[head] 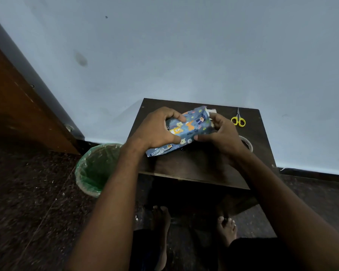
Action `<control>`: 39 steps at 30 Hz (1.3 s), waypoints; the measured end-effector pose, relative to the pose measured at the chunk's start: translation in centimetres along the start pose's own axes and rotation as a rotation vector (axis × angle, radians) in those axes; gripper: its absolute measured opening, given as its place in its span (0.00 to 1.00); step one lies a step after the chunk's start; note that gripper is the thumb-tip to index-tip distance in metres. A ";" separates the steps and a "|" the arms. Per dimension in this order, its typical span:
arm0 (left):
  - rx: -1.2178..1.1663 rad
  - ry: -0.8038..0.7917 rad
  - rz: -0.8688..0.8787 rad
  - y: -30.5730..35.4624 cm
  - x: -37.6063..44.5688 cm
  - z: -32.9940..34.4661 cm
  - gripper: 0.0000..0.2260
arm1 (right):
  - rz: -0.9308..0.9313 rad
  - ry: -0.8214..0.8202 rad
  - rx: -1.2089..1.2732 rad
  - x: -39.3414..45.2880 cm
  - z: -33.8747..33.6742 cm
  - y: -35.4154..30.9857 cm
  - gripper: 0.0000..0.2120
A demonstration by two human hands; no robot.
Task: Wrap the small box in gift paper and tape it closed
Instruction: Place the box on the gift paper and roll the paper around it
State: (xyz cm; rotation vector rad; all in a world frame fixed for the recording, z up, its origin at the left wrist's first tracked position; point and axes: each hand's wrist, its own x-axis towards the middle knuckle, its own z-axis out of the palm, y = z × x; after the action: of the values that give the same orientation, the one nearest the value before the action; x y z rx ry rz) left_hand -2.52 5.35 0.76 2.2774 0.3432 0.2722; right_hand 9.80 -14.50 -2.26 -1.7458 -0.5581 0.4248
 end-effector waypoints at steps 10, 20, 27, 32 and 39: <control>0.001 -0.097 0.032 -0.4 0.1 1.4 0.25 | 0.323 -0.170 0.068 -0.6 -1.1 -0.6 0.20; -0.019 -0.150 0.096 -0.3 0.0 0.8 0.23 | -0.548 -0.078 -0.614 -1.6 2.0 -1.0 0.25; -0.013 -0.055 0.036 -1.4 0.3 0.1 0.20 | -0.450 -0.097 -0.677 -0.8 2.2 -0.9 0.21; 0.023 -0.041 0.020 -1.1 0.1 0.1 0.22 | -0.452 -0.098 -0.752 -1.0 2.6 -0.9 0.16; 0.017 -0.052 0.015 -1.5 0.2 -0.1 0.17 | -0.487 -0.079 -0.784 -1.6 2.9 -1.1 0.09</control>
State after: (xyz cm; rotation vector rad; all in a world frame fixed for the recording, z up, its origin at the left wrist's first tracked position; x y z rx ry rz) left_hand -2.58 6.43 -0.23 2.3005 0.3029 0.2178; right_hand 6.74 -12.88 -1.93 -2.2292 -1.2941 -0.0999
